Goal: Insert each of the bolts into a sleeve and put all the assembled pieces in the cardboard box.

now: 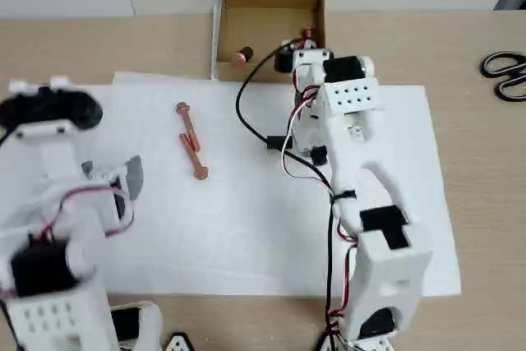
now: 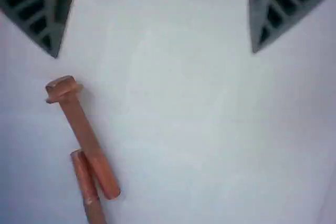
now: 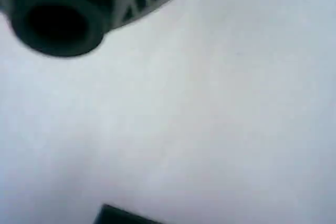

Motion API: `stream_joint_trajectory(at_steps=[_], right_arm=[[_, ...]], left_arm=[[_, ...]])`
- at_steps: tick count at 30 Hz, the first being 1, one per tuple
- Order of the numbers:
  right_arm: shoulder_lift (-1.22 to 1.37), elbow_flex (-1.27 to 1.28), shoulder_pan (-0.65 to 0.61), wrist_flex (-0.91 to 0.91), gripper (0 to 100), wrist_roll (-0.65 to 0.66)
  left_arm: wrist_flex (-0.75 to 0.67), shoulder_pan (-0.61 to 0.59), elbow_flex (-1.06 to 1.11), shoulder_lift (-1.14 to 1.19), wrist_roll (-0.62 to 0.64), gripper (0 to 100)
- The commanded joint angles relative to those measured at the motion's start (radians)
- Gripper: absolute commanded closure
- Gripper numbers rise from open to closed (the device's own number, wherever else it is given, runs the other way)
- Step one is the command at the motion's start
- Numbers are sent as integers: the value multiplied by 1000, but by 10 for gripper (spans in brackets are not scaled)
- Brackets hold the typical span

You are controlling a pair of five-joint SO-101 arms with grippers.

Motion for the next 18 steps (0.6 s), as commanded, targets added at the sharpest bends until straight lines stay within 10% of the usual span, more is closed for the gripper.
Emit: stream_joint_trajectory(at_steps=[1, 18], right_arm=[[-102, -20, 10, 13, 995, 9], [-104, -18, 10, 13, 995, 9]], left_arm=[[-11, 6, -111, 180, -11, 778], [-173, 212, -710, 1231, 149, 778]])
